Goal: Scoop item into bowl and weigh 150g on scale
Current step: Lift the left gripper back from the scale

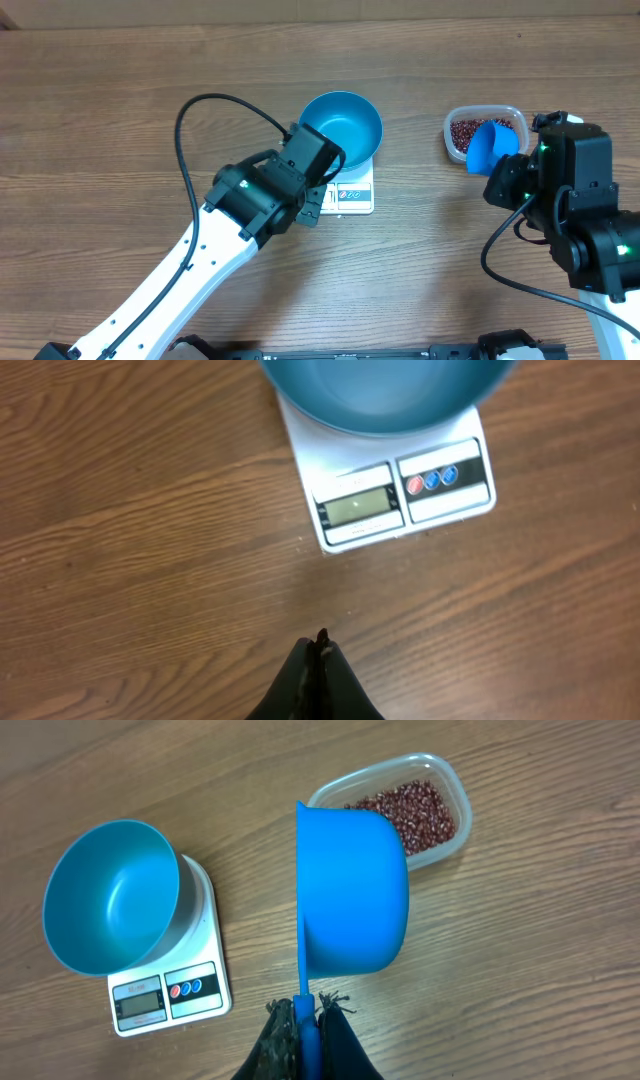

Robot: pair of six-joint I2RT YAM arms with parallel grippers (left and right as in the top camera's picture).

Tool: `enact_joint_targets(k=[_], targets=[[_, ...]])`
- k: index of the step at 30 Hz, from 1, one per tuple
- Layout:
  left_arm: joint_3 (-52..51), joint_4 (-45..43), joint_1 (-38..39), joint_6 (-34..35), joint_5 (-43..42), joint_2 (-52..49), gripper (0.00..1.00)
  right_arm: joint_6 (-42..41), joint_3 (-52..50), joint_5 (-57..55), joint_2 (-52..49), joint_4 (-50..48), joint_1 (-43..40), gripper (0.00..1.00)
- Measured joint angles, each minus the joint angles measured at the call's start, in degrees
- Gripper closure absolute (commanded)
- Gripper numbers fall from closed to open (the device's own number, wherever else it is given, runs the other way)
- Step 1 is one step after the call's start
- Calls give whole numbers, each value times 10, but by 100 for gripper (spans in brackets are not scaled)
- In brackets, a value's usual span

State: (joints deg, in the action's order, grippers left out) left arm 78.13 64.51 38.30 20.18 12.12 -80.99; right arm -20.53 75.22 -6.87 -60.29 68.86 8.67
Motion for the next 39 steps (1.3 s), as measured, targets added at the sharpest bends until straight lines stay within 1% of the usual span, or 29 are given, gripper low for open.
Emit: enact_joint_targets(k=[3, 4, 5, 6, 7, 8, 17, 23, 39], targets=[[0, -5, -6, 14, 1, 0, 96, 0, 0, 0, 0, 8, 0, 96], [0, -7, -6, 18, -2, 0, 94, 0, 0, 0, 0, 10, 0, 96], [0, -9, -6, 20, -5, 0, 87, 0, 0, 0, 0, 10, 0, 96], [0, -9, -6, 21, -9, 0, 76, 0, 0, 0, 0, 10, 0, 96], [0, -10, -6, 21, -14, 0, 45, 0, 0, 0, 0, 11, 0, 96], [0, -11, -6, 20, -18, 0, 0, 0, 0, 0, 0, 11, 0, 96], [0, -8, -6, -11, -47, 0, 0, 0, 0, 0, 0, 12, 0, 96], [0, -8, -6, -11, -51, 0, 0, 4, 0, 0, 0, 8, 0, 96], [0, -8, -6, -11, -51, 0, 0, 53, 0, 0, 0, -8, 0, 96]])
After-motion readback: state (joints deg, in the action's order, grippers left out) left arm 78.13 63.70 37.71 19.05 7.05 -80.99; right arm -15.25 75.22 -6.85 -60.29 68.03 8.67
